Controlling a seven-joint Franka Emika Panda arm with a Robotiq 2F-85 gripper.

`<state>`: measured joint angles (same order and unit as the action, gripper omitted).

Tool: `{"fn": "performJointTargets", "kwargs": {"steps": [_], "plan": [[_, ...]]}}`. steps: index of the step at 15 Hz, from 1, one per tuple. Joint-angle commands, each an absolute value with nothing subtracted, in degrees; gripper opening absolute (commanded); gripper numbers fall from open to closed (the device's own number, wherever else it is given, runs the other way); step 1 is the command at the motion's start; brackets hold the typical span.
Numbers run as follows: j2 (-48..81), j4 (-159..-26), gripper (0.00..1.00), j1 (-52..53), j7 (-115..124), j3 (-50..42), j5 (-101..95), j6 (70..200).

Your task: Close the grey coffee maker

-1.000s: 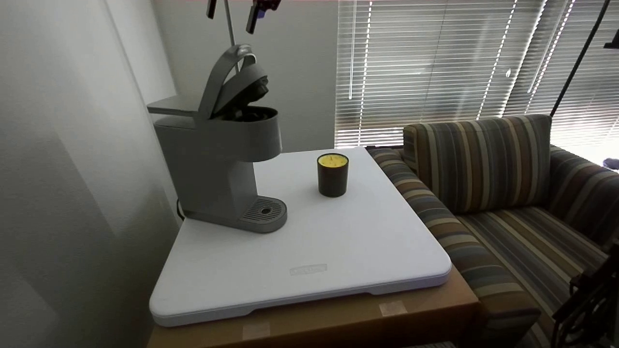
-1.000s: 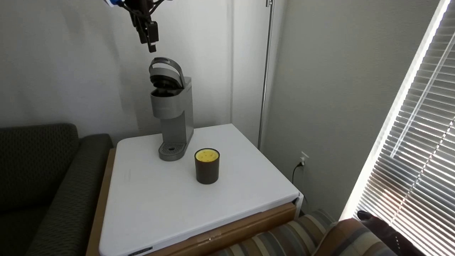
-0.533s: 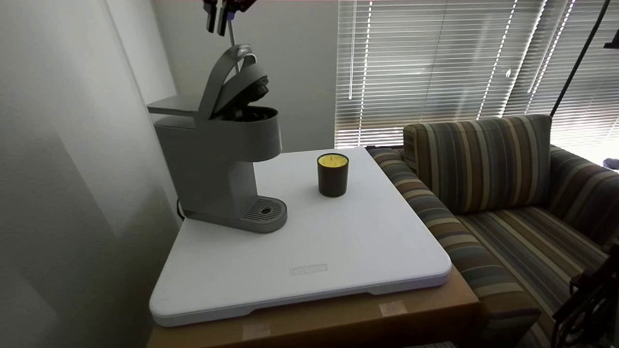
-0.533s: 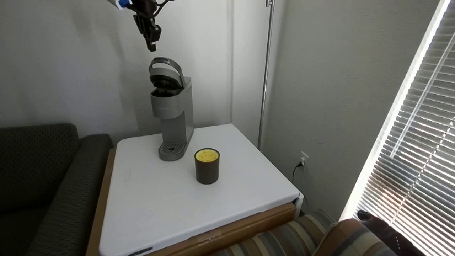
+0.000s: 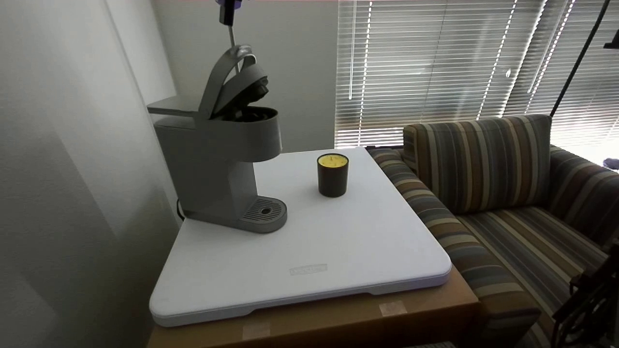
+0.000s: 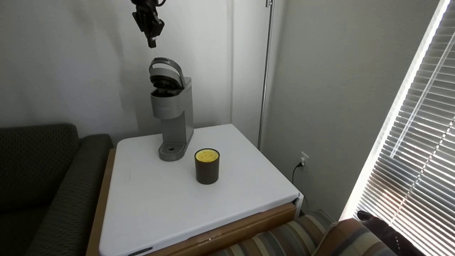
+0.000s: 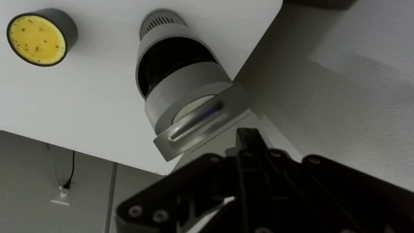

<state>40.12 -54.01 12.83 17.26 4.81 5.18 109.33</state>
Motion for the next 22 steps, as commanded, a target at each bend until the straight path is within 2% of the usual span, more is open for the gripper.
{"fn": "performJointTargets", "kwargs": {"steps": [1, 14, 22], "plan": [[42.65, -50.06, 0.00, 13.07, 14.95, 4.37, 3.38, 108.67], [47.27, -46.32, 0.00, 13.48, 15.95, 4.05, 0.11, 107.95], [45.55, -46.40, 0.00, 14.11, 16.34, 2.31, -5.24, 96.39]]}}
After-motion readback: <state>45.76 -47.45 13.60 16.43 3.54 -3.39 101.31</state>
